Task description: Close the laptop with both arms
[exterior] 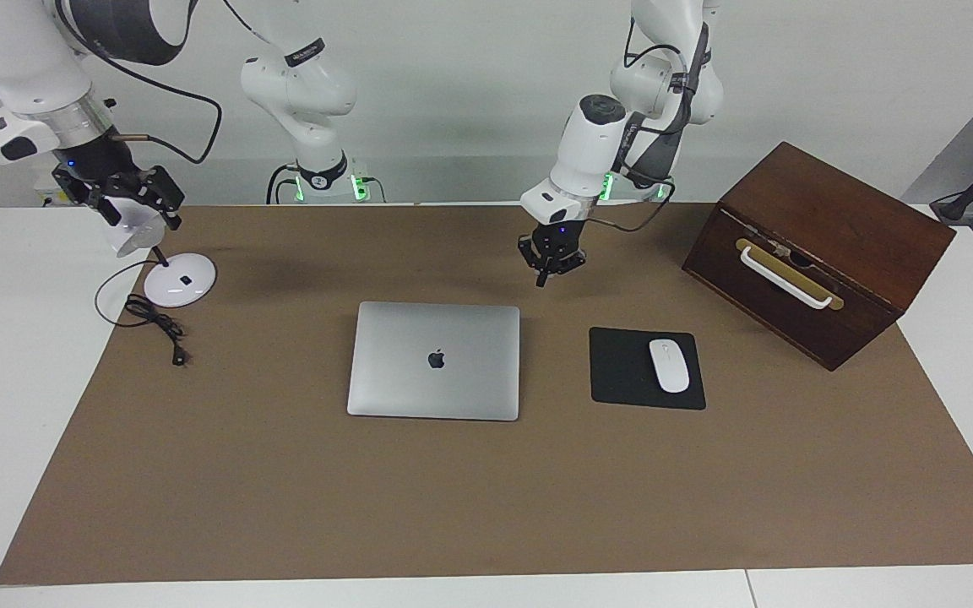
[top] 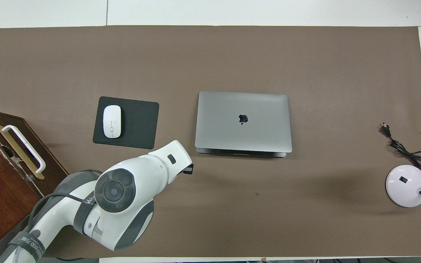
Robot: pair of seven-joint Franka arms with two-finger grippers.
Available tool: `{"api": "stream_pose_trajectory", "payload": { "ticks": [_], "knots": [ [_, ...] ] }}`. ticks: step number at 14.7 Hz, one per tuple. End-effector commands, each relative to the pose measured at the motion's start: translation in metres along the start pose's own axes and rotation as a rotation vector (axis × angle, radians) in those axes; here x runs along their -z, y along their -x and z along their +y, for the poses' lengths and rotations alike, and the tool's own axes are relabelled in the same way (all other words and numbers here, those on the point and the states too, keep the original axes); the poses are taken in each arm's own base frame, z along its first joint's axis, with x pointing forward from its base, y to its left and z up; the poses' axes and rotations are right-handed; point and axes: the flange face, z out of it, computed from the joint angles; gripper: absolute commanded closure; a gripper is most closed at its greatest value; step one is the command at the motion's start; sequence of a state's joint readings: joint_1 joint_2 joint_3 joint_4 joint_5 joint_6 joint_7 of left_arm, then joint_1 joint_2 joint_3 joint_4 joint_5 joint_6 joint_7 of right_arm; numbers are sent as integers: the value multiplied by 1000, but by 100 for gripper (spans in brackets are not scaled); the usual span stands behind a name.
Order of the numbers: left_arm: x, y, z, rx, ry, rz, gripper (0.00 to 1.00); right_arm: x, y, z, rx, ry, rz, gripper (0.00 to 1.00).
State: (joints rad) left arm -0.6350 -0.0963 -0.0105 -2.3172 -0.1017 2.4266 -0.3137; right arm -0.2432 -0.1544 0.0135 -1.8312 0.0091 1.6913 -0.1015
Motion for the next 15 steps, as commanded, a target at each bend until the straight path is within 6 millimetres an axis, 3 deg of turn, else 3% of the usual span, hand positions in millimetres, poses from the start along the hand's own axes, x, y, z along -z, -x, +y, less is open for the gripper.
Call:
{"api": "stream_pose_trajectory", "payload": {
  "ticks": [1, 6, 13, 15],
  "knots": [
    [24, -21, -16, 27, -18, -86, 100, -3, -2, -15, 32, 5, 9, 0],
    [72, -47, -59, 31, -40, -195, 100, -3, -2, -20, 26, 5, 11, 0],
    [155, -79, -156, 124, -45, -202, 100, -3, -2, -26, 33, 5, 6, 0],
    [176, -83, -184, 134, -45, -187, 100, -4, -2, -39, 33, 3, 0, 0]
  ]
}}
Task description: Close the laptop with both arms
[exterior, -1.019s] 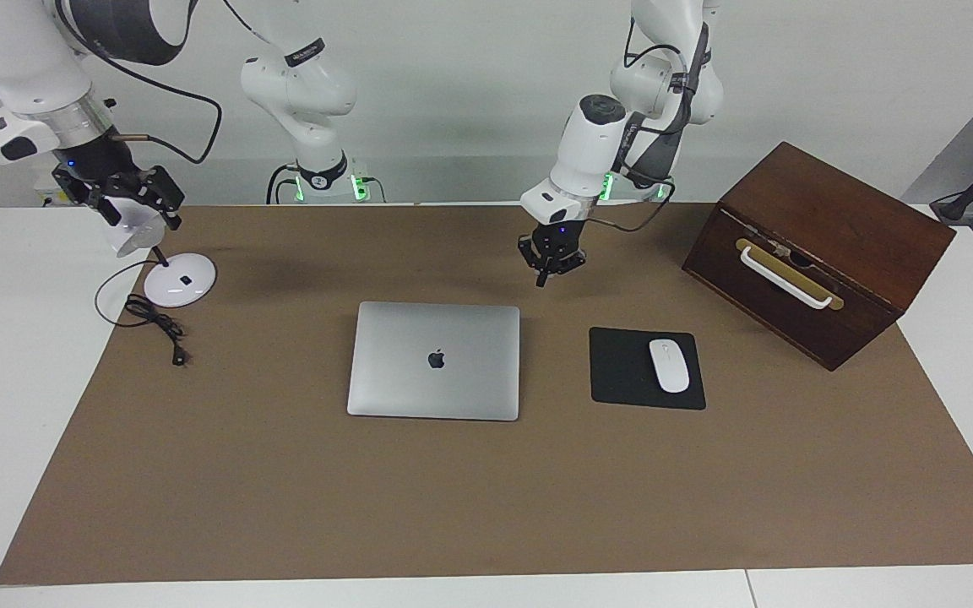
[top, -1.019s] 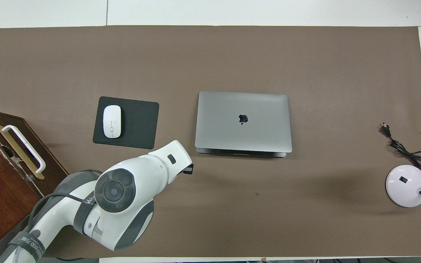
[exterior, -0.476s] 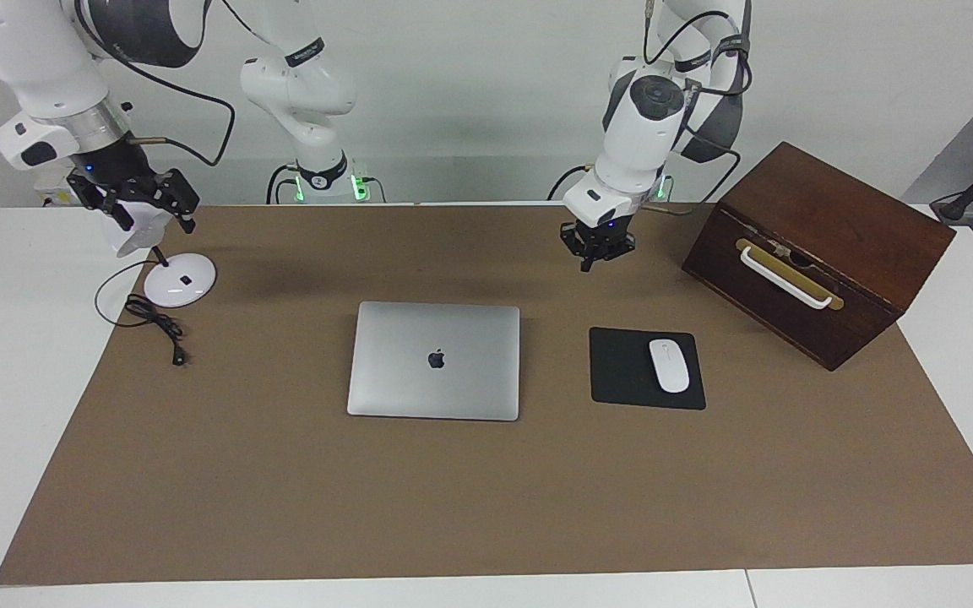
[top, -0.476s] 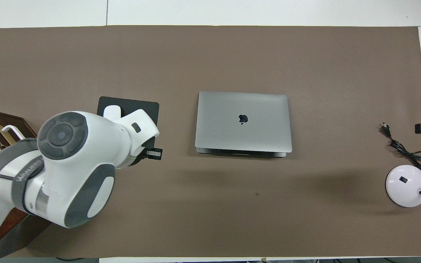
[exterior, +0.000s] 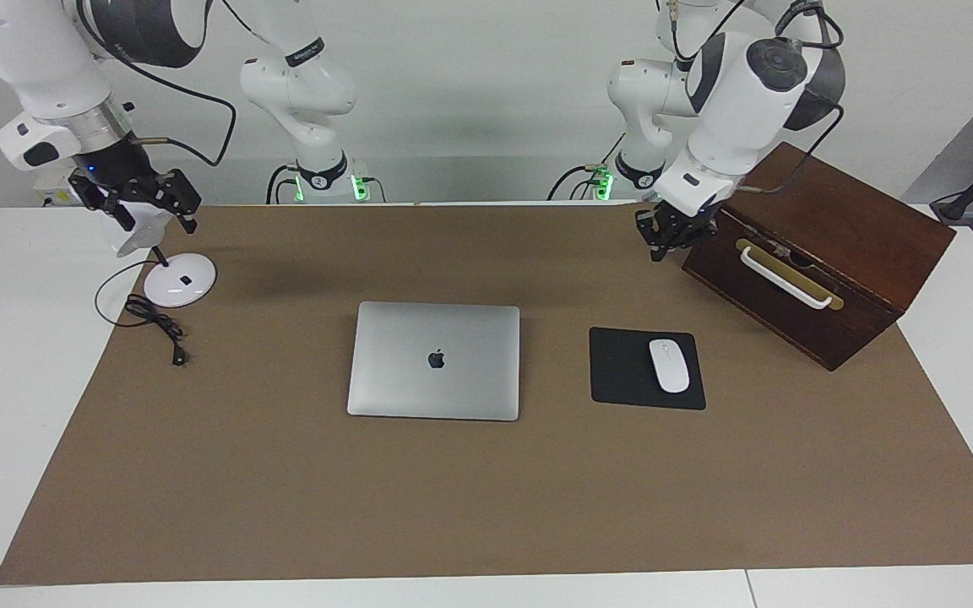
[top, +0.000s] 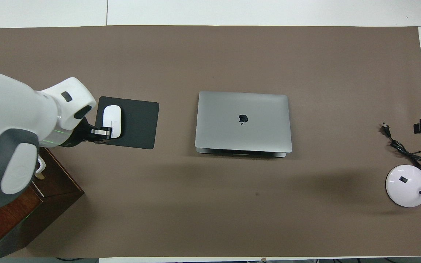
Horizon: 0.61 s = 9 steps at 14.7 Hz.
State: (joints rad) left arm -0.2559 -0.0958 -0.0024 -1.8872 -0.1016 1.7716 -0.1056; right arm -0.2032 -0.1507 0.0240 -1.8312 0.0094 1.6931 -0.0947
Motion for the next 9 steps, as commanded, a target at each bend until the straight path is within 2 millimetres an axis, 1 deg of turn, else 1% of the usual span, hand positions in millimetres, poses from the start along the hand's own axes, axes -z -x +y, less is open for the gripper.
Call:
{"api": "stream_pose_trajectory", "payload": {
  "ticks": [1, 2, 3, 4, 5, 6, 8, 9],
  "knots": [
    [28, -5, -31, 7, -6, -2, 100, -1, 1, -18, -17, 2, 2, 0],
    [32, -6, -40, 15, -31, 5, 100, -1, 0, -18, -26, 2, 4, 0],
    [35, -7, -48, 25, -47, 12, 85, -1, 0, -17, -27, 2, 7, 0],
    [41, -8, -59, 44, -54, 24, 59, 0, 0, -17, -26, 2, 10, 0],
    [47, -9, -70, 65, -53, 35, 11, -1, 0, -18, -24, 2, 9, 0],
    [50, -10, -77, 77, -59, 37, 0, -1, 0, -17, -24, 2, 9, 0],
    [62, -10, -94, 101, -79, 53, 0, 0, 0, -17, -20, 2, 10, 0],
    [66, -9, -99, 109, -80, 56, 0, 0, 0, -18, -20, 3, 10, 0]
  ]
}}
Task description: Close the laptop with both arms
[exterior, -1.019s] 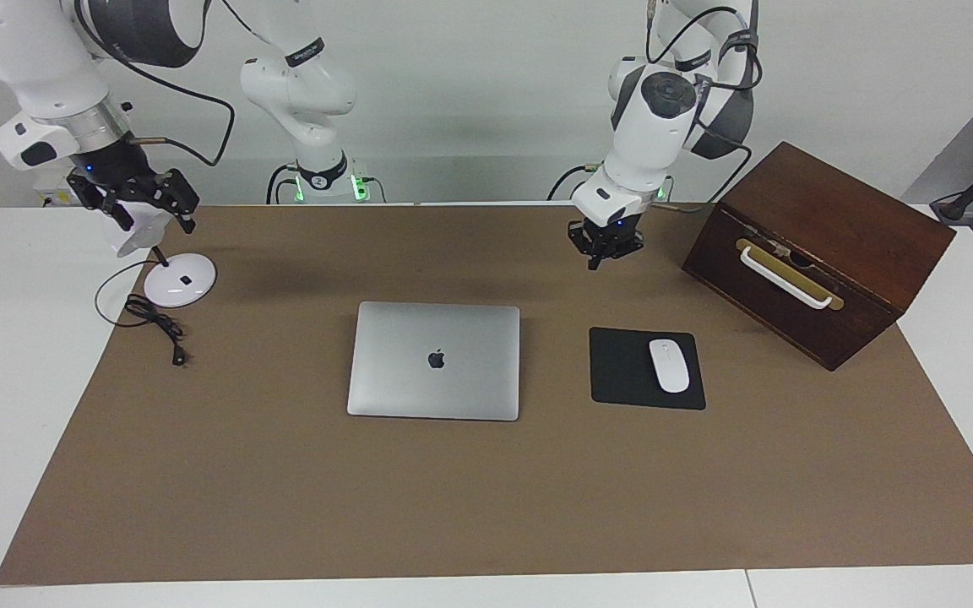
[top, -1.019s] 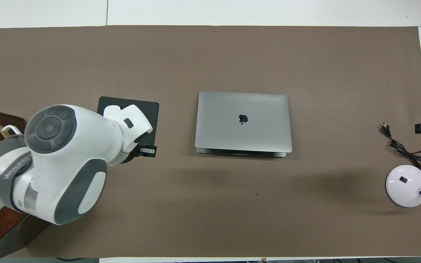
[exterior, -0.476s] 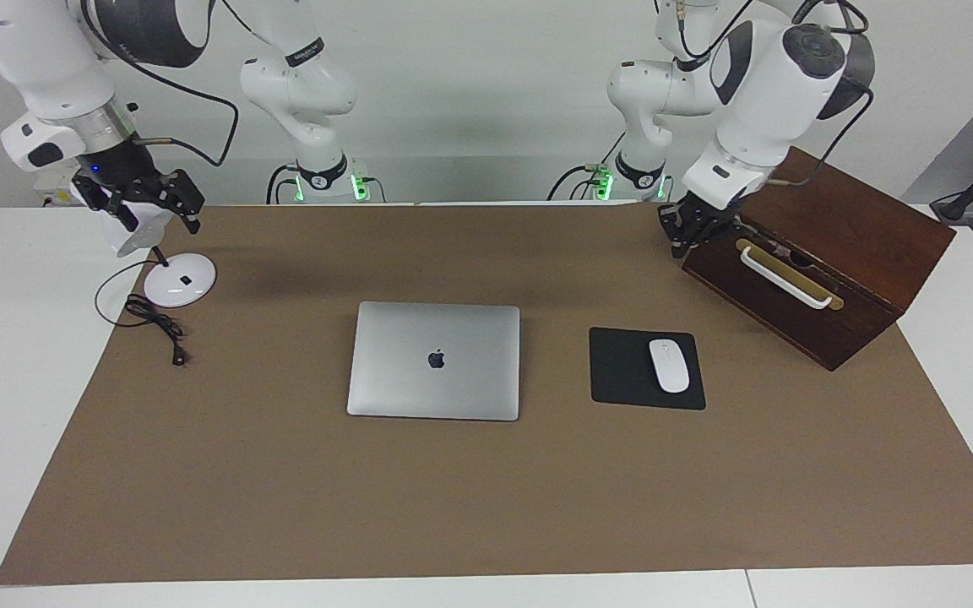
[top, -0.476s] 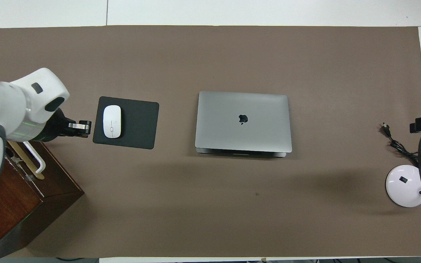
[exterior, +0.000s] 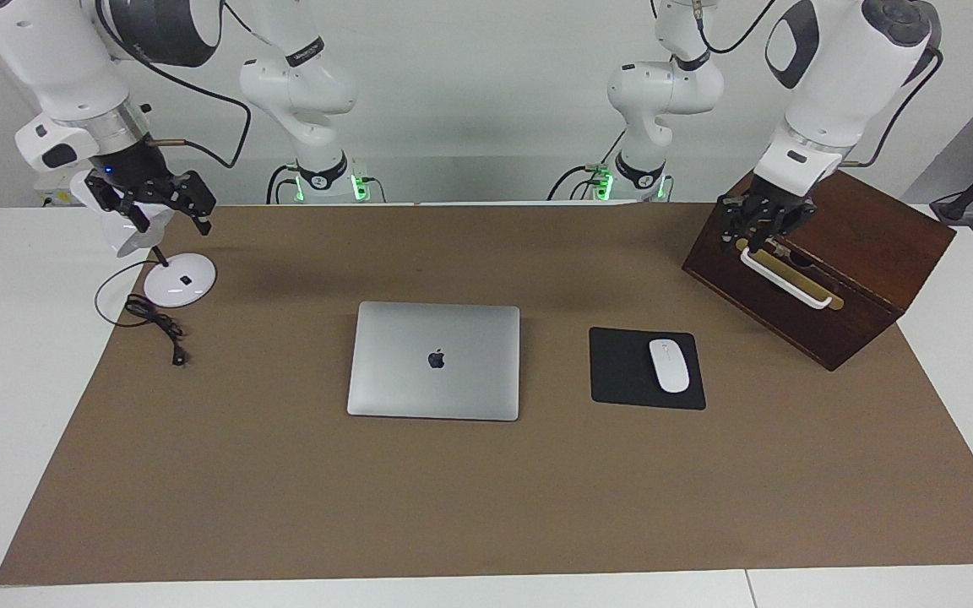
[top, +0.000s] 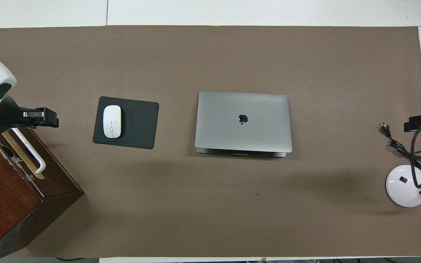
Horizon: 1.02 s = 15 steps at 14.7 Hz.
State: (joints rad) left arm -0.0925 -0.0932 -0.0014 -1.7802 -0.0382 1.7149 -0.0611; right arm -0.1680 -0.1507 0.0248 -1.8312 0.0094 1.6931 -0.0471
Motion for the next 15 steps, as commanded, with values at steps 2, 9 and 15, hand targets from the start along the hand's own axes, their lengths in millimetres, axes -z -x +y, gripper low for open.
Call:
{"api": "stream_pose_trajectory", "payload": {
  "ticks": [2, 9, 15],
  "knots": [
    [22, -6, -25, 19, -52, 4, 0, -1, 1, 1, -10, 3, 9, 0],
    [53, -27, -48, 60, -57, -7, 0, 0, 2, 0, -7, 3, 10, 0],
    [42, -19, -72, 102, -47, -42, 0, -1, 1, 2, -8, 3, 10, 0]
  ]
}}
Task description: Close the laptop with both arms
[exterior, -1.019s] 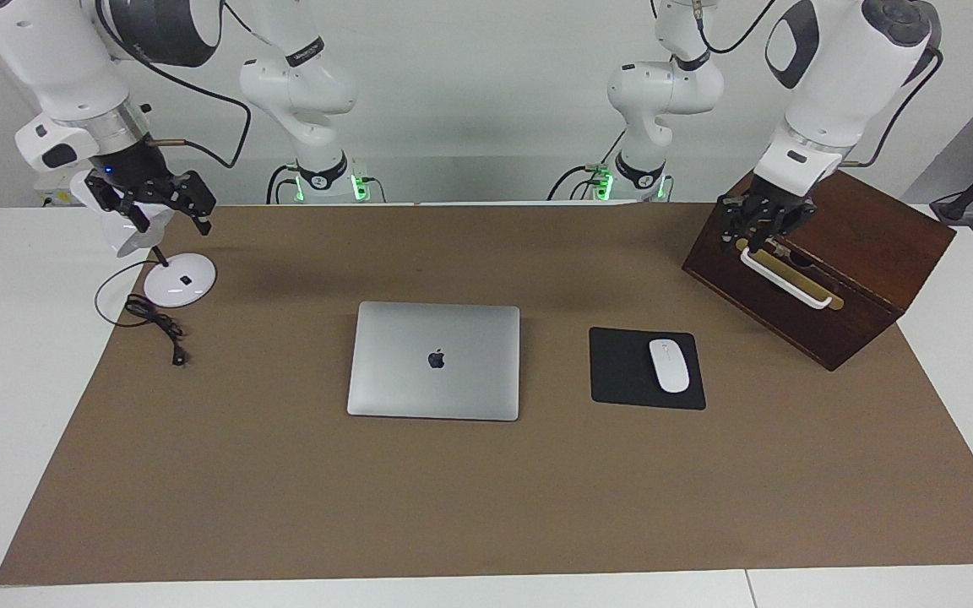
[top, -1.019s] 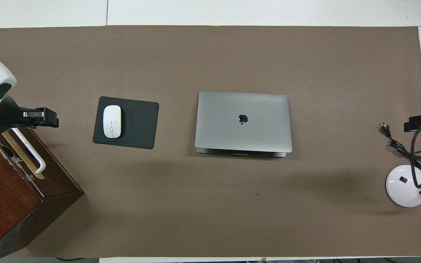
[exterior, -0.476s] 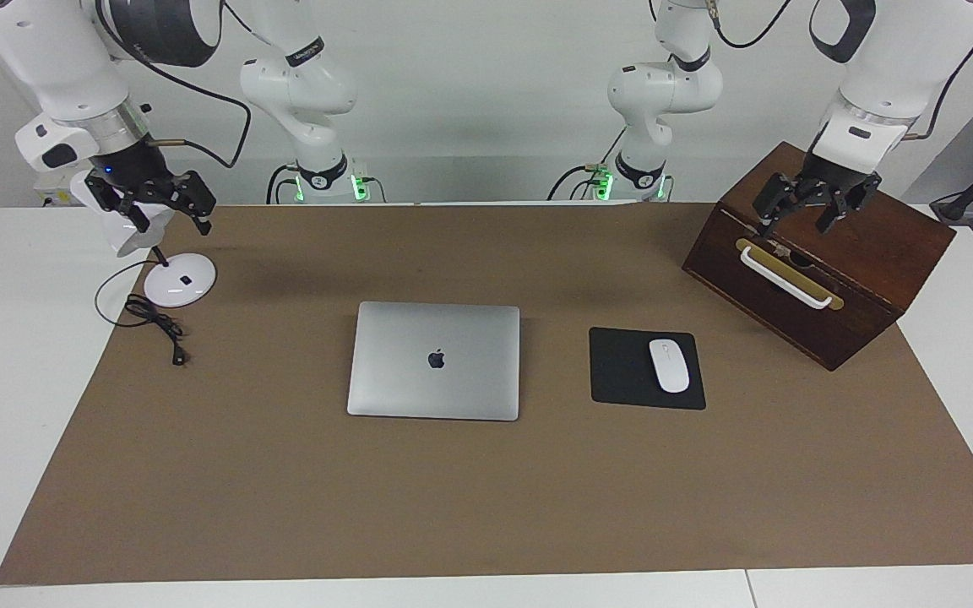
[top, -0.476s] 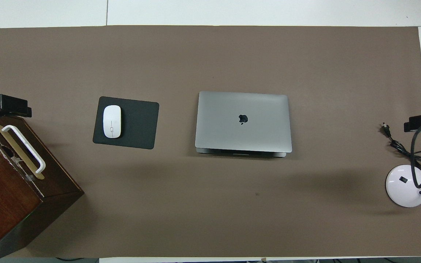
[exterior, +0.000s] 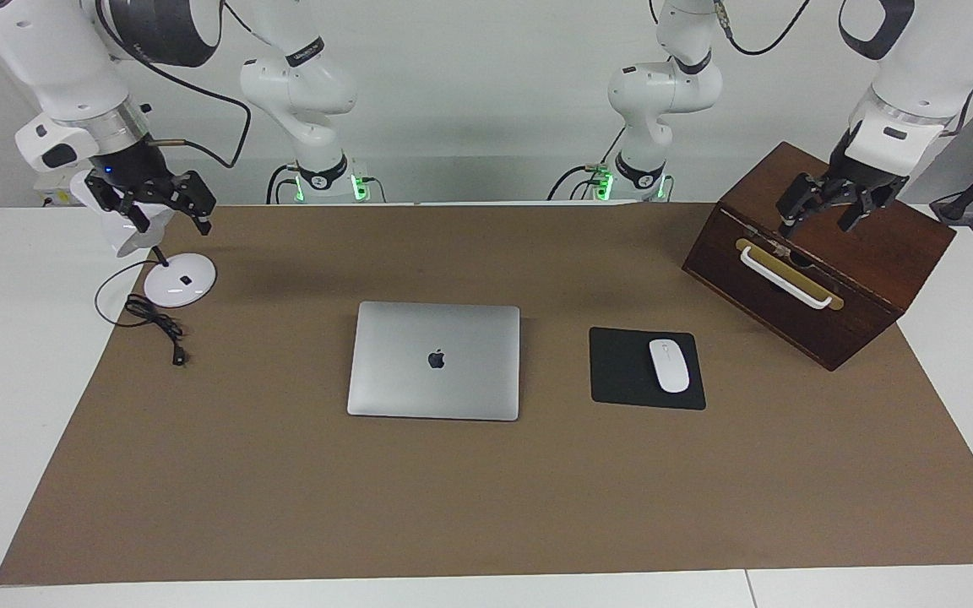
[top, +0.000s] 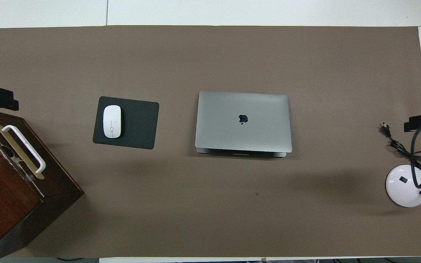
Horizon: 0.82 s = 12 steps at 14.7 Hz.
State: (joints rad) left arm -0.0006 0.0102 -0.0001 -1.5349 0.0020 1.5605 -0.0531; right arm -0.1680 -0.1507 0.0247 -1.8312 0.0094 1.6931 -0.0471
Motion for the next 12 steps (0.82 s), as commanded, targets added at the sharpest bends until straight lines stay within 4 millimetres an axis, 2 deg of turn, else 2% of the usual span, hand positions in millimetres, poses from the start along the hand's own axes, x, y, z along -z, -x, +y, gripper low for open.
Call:
{"api": "stream_pose_trajectory", "payload": {
  "ticks": [1, 4, 7, 12],
  "knots": [
    [-15, 14, -21, 23, -6, -46, 0, -2, 1, 2, -8, 3, 9, 0],
    [-42, 28, -15, 11, -6, -29, 0, -1, 1, 2, -6, 3, 10, 0],
    [-40, 28, -11, -2, -8, -23, 0, -1, 1, 3, -8, 3, 12, 0],
    [-37, 25, -12, -119, -9, -17, 0, -2, 1, 3, -11, 3, 9, 0]
  ]
}}
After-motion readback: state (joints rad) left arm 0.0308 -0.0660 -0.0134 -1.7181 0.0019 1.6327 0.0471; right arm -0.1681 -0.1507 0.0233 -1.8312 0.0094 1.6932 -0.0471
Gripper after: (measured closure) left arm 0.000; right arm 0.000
